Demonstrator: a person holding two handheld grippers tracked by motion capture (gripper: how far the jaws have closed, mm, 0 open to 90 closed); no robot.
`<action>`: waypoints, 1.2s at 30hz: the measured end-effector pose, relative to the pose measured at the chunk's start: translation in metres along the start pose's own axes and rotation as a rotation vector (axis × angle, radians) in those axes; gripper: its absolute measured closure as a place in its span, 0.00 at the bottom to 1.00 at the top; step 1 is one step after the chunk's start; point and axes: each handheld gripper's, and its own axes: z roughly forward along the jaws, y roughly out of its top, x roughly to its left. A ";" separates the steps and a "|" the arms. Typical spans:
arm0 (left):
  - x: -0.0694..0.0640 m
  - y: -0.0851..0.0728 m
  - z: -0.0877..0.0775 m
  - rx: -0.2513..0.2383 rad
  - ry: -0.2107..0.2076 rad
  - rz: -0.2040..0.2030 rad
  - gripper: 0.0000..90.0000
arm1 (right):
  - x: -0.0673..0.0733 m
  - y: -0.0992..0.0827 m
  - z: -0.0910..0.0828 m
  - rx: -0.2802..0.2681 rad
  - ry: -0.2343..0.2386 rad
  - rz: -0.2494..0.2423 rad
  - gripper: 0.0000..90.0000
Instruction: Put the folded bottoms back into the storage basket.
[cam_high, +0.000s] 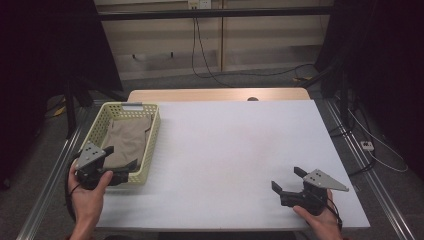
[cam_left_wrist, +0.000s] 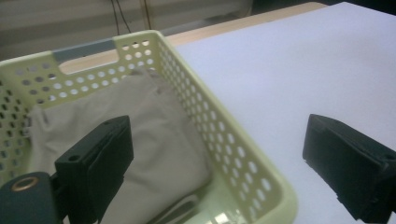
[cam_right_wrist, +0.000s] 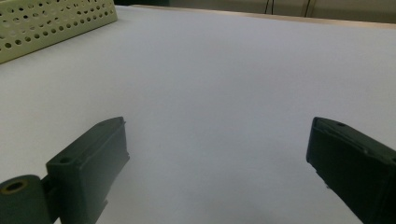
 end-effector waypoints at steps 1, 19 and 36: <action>-0.004 0.000 0.002 0.000 -0.005 0.003 0.09 | 0.000 0.000 0.000 0.001 0.001 0.002 0.05; -0.057 0.013 0.044 0.033 -0.137 0.045 0.08 | 0.001 0.000 0.000 0.002 0.010 0.000 0.05; -0.093 -0.013 0.078 0.074 -0.205 0.079 0.09 | 0.002 0.000 0.000 0.004 0.019 -0.005 0.05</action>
